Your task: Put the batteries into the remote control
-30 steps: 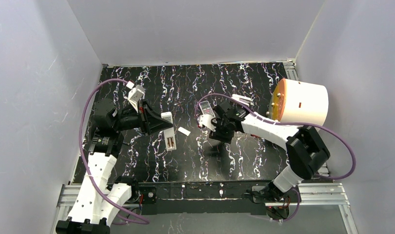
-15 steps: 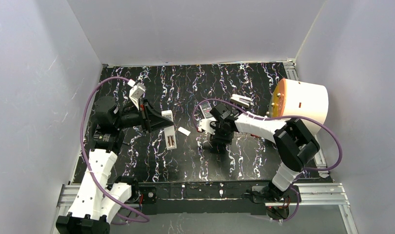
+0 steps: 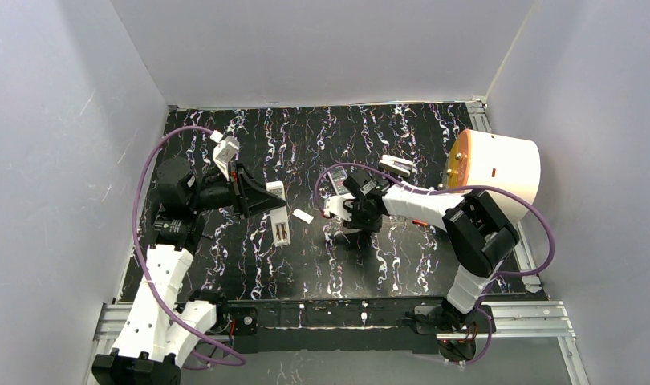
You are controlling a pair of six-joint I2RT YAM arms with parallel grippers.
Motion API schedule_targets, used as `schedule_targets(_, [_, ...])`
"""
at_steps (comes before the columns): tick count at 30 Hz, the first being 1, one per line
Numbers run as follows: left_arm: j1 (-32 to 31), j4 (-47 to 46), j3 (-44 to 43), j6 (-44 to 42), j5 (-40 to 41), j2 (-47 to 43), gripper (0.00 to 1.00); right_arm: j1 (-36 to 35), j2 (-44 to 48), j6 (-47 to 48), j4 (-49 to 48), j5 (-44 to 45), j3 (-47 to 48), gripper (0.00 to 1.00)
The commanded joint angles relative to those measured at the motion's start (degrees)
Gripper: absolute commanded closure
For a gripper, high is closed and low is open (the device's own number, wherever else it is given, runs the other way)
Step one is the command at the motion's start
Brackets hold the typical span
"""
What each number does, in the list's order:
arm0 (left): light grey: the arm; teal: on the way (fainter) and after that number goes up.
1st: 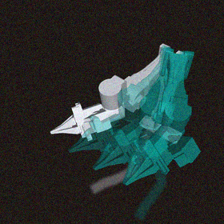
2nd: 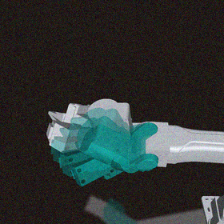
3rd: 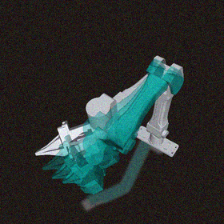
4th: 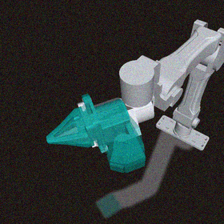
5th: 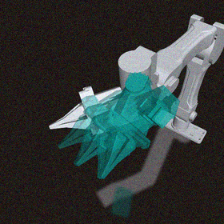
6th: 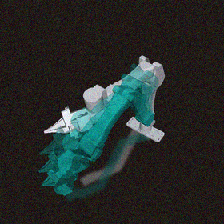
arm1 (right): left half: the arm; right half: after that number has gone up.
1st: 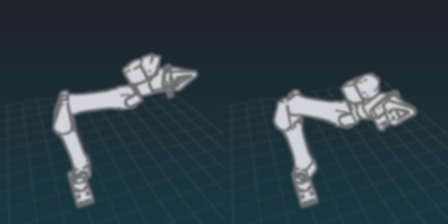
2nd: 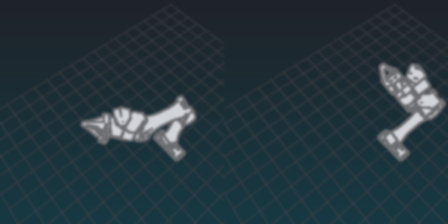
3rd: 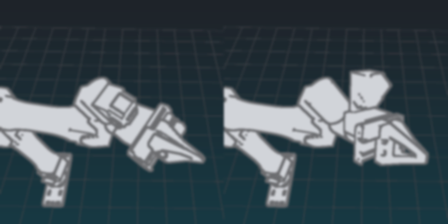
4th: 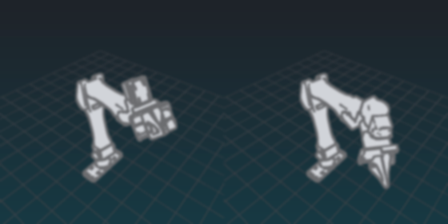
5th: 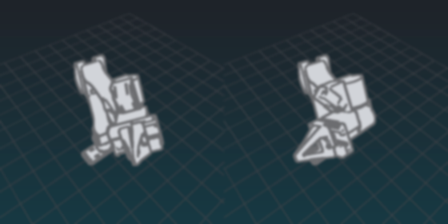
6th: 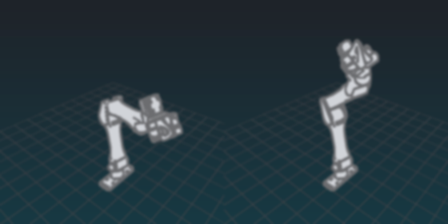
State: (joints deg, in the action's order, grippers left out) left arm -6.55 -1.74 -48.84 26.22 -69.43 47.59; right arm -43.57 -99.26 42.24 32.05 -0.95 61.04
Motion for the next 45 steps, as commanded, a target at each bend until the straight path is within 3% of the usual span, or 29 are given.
schedule_targets(1, [-0.05,-1.25,-2.04,0.07,-0.42,0.19,1.0,0.32,-1.59,-0.95,0.36,-1.43,1.42,0.73])
schedule_targets(9, [-0.05,-1.19,-2.4,0.08,-0.02,0.83,1.0,0.57,-0.34,-6.1,-1.57,-2.15,1.68,0.76])
schedule_targets(16, [-0.05,-1.12,-2.4,0.01,0.3,0.92,1.0,0.64,-0.23,-5.66,-1.39,-2.69,0.83,0.61])
schedule_targets(22, [-0.05,-0.93,-2.49,-0.17,1.05,1.02,1.0,0.61,1.22,-5.95,-1.98,-3.79,1.48,0.55])
schedule_targets(27, [-0.05,-0.94,-2.19,-0.73,1.95,0.83,1.0,0.74,7.12,-8.65,-5.34,-2.86,1.71,0.35])
schedule_targets(33, [-0.05,-1.36,-1.76,-0.71,2.86,-0.03,1.0,0.81,17.36,-12.25,-17.11,-3.9,-4.24,0.33])
schedule_targets(37, [-0.05,-1.36,-0.69,-0.78,5.18,-1.9,1.0,0.79,21.13,-24.7,-25.16,5.23,-4.56,0.29])
schedule_targets(40, [-0.09,-1.25,0.57,-1.02,7.82,-3.6,1.0,0.74,21.49,-44.5,-23.58,18.68,0.06,0.35])
schedule_targets(45, [-0.05,0.4,2.52,-2.33,12.22,-6.61,1.0,0.66,26.28,-76.16,-24.66,30.07,-2.82,0.37])
